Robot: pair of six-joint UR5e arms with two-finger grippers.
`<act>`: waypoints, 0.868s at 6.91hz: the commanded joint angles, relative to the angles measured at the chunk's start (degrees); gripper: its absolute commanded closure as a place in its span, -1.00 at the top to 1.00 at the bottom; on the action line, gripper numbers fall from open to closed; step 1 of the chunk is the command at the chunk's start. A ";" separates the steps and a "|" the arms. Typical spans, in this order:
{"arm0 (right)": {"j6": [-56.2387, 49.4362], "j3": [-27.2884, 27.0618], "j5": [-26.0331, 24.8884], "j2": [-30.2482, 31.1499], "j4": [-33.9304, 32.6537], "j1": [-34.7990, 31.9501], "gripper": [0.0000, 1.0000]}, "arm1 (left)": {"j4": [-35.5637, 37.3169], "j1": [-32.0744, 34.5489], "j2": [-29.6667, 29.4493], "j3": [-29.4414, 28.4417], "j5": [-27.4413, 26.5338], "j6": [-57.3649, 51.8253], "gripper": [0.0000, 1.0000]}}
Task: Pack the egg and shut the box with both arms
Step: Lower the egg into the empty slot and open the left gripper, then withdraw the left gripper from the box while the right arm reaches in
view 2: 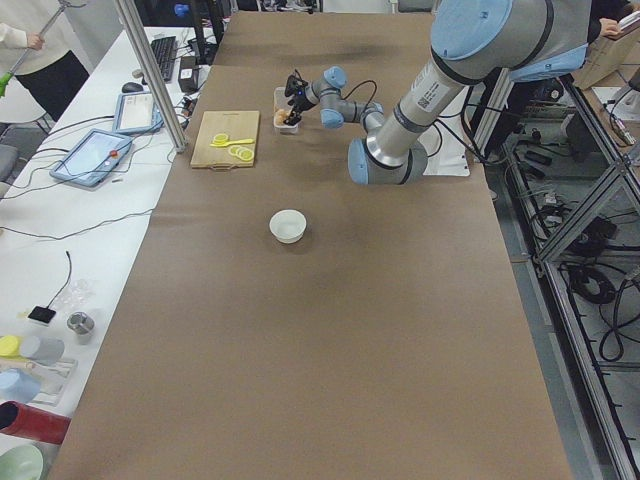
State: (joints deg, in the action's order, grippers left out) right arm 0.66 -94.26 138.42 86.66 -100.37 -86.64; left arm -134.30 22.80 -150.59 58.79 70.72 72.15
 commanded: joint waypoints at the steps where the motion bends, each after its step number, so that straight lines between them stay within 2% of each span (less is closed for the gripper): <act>1: 0.31 -0.30 0.01 -0.08 0.00 0.07 1.00 | 0.00 1.27 -0.06 2.10 0.99 0.01 0.94; 2: 0.31 -0.74 0.01 -0.26 0.09 0.15 1.00 | 0.26 3.37 0.46 3.16 3.69 -0.25 0.94; 3: 0.31 -0.75 0.27 -1.13 0.70 0.50 1.00 | 0.96 5.48 3.43 6.30 6.42 -3.30 0.94; 4: 0.48 -0.66 1.40 -1.14 3.40 1.38 1.00 | 1.32 7.42 8.76 10.68 8.88 -4.72 0.94; 5: 4.40 -0.75 1.94 -1.14 7.25 2.60 1.00 | 3.75 10.31 12.99 15.77 14.91 -4.74 0.94; 6: 11.84 -0.40 1.86 -1.05 14.34 5.14 1.00 | 8.22 13.38 16.26 21.22 21.58 -4.82 0.94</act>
State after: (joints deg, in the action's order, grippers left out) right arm 5.71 -94.91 140.05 85.58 -92.82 -83.88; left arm -130.19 32.74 -138.66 73.89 85.19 67.63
